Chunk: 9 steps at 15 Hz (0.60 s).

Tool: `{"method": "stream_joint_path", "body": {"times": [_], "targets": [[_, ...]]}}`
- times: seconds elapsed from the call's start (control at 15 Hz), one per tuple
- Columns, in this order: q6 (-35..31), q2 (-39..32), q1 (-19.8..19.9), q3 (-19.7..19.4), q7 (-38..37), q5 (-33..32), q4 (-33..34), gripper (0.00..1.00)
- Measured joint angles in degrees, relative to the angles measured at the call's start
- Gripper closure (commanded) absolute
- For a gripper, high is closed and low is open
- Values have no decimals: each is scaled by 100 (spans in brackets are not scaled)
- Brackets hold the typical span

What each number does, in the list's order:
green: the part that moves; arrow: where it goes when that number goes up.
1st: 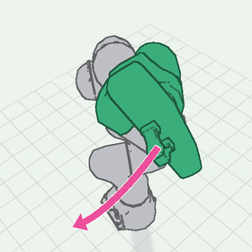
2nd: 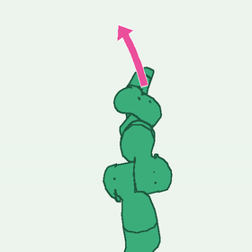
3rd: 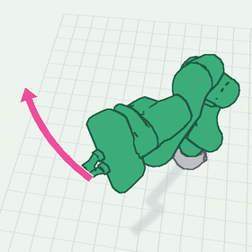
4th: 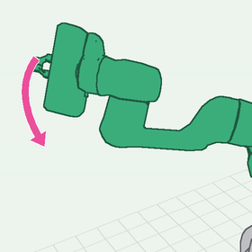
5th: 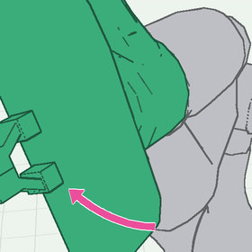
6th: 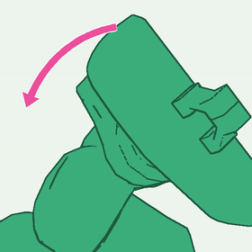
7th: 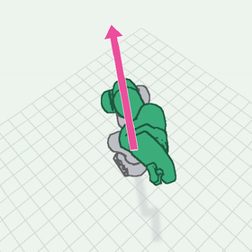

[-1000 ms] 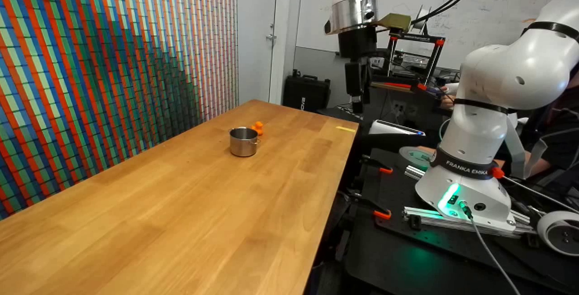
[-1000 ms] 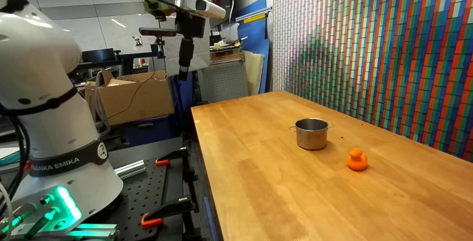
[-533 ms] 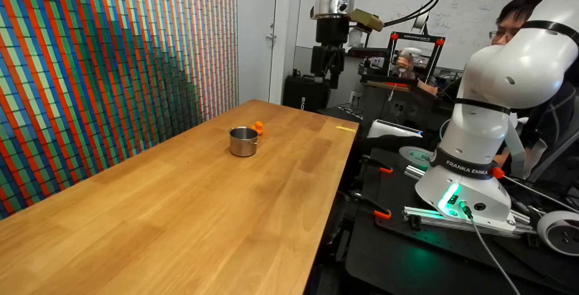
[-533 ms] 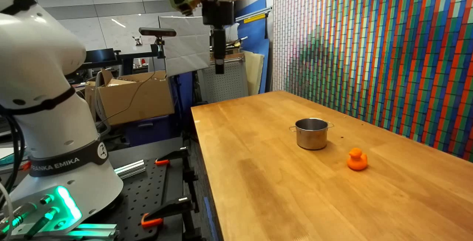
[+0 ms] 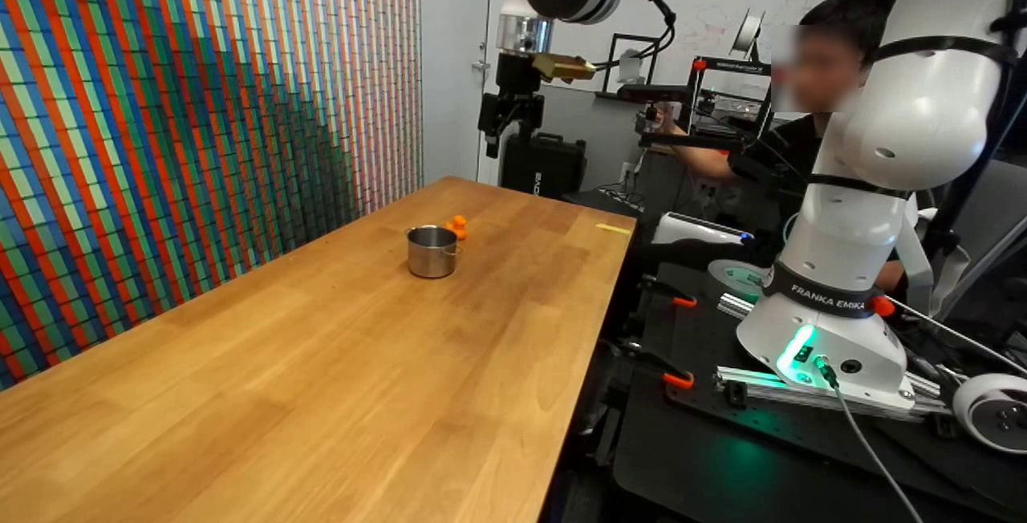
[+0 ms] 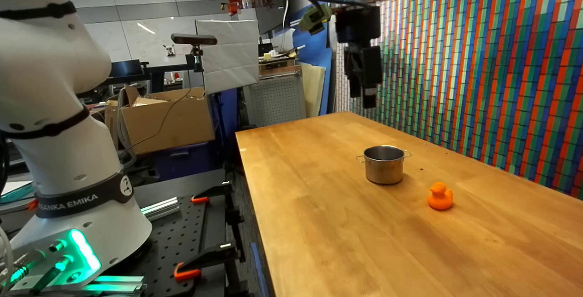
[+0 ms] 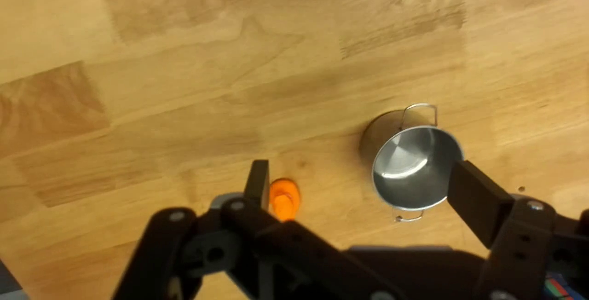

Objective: Put the orange rubber duck in the pot

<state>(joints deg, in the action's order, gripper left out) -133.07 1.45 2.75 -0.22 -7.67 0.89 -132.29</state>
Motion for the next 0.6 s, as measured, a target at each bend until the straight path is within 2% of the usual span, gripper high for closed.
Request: {"method": "stream_joint_path", "body": {"times": [0.2, 0.6], "targets": [[-172, -1027, 33, -168, 144, -279, 812, 0], [-170, -2945, 134, -417, 924, -807, 2613, 0]]}}
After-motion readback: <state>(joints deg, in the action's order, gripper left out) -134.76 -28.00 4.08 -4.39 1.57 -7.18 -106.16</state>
